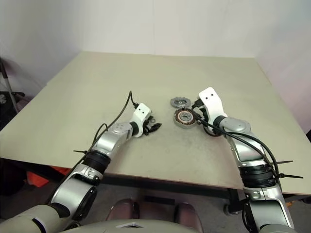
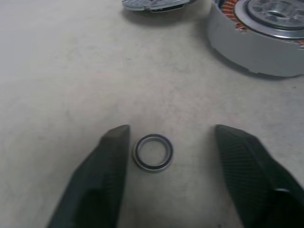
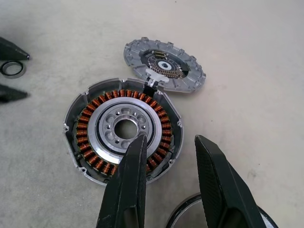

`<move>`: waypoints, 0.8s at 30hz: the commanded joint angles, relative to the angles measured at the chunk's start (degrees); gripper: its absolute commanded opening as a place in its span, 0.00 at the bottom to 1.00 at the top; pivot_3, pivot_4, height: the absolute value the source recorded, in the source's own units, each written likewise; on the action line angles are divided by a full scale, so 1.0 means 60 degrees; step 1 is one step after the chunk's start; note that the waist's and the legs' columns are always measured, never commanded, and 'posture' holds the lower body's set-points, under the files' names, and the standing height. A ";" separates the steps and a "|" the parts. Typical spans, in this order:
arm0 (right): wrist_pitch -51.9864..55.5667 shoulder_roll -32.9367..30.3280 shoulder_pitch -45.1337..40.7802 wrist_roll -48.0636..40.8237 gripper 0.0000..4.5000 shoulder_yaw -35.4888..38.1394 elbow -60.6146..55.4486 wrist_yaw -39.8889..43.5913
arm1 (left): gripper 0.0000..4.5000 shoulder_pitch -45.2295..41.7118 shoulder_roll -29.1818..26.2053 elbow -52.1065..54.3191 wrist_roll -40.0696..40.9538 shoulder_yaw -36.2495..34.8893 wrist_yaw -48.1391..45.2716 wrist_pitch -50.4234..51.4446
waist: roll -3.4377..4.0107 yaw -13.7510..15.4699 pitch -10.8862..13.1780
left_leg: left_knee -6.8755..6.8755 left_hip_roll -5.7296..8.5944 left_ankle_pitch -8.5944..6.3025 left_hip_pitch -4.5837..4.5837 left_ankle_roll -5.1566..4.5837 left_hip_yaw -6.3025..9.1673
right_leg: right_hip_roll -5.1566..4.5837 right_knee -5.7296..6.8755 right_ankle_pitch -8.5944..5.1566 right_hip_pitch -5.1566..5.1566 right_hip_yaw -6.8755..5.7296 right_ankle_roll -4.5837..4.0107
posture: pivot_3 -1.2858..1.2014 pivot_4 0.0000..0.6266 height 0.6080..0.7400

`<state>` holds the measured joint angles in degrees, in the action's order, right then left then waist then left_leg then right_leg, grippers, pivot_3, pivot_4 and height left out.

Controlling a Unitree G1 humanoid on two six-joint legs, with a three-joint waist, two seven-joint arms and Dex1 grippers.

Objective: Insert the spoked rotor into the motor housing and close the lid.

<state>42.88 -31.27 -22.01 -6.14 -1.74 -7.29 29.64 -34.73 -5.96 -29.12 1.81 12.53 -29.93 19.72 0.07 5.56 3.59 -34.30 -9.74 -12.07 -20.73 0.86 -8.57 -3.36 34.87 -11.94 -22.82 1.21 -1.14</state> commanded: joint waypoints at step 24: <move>-0.0037 -0.0795 -0.0085 -0.0071 0.37 0.0375 -0.0619 0.0207 | 0.16 -0.0281 0.0207 0.1418 0.1068 -0.0616 -0.1036 0.0054 | -0.0001 0.0014 0.0001 | 0.0002 -0.0002 -0.0001 -0.0026 -0.0004 -0.0001 | 0.0000 -0.0012 0.0000 -0.0015 -0.0010 -0.0001 | 0.52 0.00 1.00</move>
<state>42.87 -34.73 -22.54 -6.09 -1.06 -7.56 30.11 -34.96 -4.79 -23.33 6.89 9.75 -35.39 20.15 0.07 5.65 3.59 -34.29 -9.76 -12.08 -20.88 0.83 -8.58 -3.35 34.79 -11.94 -22.91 1.15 -1.15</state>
